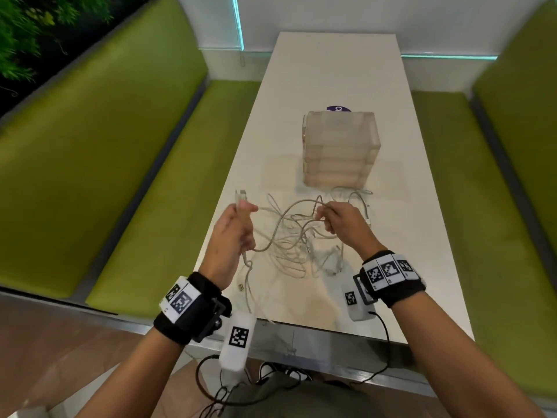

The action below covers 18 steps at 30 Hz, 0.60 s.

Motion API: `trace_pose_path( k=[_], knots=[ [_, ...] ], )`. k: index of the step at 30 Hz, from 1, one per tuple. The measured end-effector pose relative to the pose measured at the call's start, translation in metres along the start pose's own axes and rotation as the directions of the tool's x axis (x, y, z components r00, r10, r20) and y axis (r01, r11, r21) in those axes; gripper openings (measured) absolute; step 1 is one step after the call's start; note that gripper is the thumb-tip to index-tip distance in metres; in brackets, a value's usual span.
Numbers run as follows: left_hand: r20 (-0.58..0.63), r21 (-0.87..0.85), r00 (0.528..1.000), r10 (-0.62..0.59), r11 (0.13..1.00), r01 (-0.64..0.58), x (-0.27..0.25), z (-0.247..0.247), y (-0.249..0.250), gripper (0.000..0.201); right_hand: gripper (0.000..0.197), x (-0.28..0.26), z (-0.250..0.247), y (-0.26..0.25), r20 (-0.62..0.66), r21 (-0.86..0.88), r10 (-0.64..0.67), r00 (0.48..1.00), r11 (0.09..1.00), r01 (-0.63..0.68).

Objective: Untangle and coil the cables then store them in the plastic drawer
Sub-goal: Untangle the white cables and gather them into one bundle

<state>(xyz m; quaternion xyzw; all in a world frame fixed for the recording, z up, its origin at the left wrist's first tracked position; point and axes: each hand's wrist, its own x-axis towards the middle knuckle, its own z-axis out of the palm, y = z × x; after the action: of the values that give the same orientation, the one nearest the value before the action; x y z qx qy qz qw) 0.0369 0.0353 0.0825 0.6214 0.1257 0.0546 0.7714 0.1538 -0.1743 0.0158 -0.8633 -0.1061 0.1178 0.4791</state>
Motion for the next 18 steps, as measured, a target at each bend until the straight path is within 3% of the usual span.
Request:
trace_pose_path(
  k=[4,8,12,18],
  knots=[
    [0.054,0.246,0.992,-0.115,0.964,0.098,0.007,0.011,-0.025,0.046,0.030,-0.014,-0.003,-0.023,0.032,0.067,-0.114,0.993,0.991,0.112],
    [0.059,0.230,0.984,-0.167,0.962,0.150,0.016,0.030,-0.028,0.040,0.024,-0.025,-0.001,-0.032,0.137,0.017,-0.180,0.974,0.984,0.179],
    [0.062,0.169,0.985,-0.159,0.975,0.147,0.018,0.050,-0.025,0.014,0.021,-0.034,0.010,-0.032,0.258,-0.244,-0.249,0.933,0.918,0.313],
    [0.073,0.157,0.988,-0.133,0.980,0.121,0.018,0.057,-0.023,0.018,0.024,-0.038,0.014,-0.039,0.313,-0.414,-0.234,0.920,0.839,0.354]
  ],
)
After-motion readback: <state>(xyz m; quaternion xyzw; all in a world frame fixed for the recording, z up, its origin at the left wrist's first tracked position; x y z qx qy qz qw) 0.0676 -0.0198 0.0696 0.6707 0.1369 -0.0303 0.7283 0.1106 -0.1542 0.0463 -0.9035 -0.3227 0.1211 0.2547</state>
